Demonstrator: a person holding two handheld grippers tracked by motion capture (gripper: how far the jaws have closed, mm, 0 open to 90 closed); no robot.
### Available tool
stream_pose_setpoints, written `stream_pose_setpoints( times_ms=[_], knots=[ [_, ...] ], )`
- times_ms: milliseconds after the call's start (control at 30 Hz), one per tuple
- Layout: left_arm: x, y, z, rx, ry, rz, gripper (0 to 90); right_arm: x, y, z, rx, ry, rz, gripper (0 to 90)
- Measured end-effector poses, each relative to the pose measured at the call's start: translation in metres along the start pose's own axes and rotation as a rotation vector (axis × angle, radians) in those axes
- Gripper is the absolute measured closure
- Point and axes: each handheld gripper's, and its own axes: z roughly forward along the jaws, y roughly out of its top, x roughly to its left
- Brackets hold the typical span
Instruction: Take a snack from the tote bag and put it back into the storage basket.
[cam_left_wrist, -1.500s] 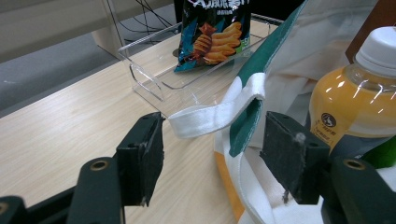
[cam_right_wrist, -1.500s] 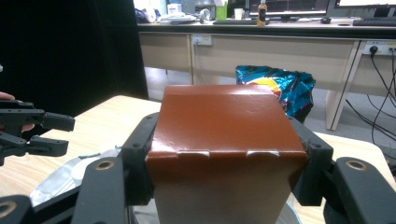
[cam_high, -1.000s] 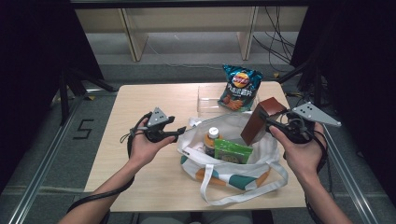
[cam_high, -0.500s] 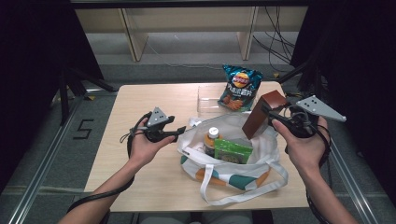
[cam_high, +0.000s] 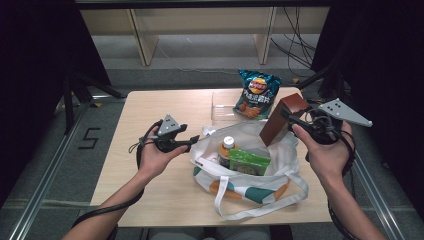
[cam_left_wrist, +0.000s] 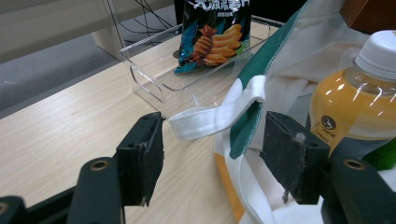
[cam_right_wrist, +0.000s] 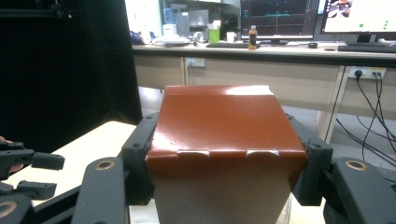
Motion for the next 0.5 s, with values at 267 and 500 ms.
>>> stream_pose_setpoints(
  times_ms=[267,500],
  knots=[
    [0.0,0.0,0.001,0.003,-0.003,0.003,37.8,0.0,0.007,0.001,-0.018,0.001,0.006,39.5],
    [0.0,0.0,0.0,0.001,0.0,-0.001,37.8,-0.003,0.015,-0.001,-0.033,-0.003,0.001,39.6]
  ],
)
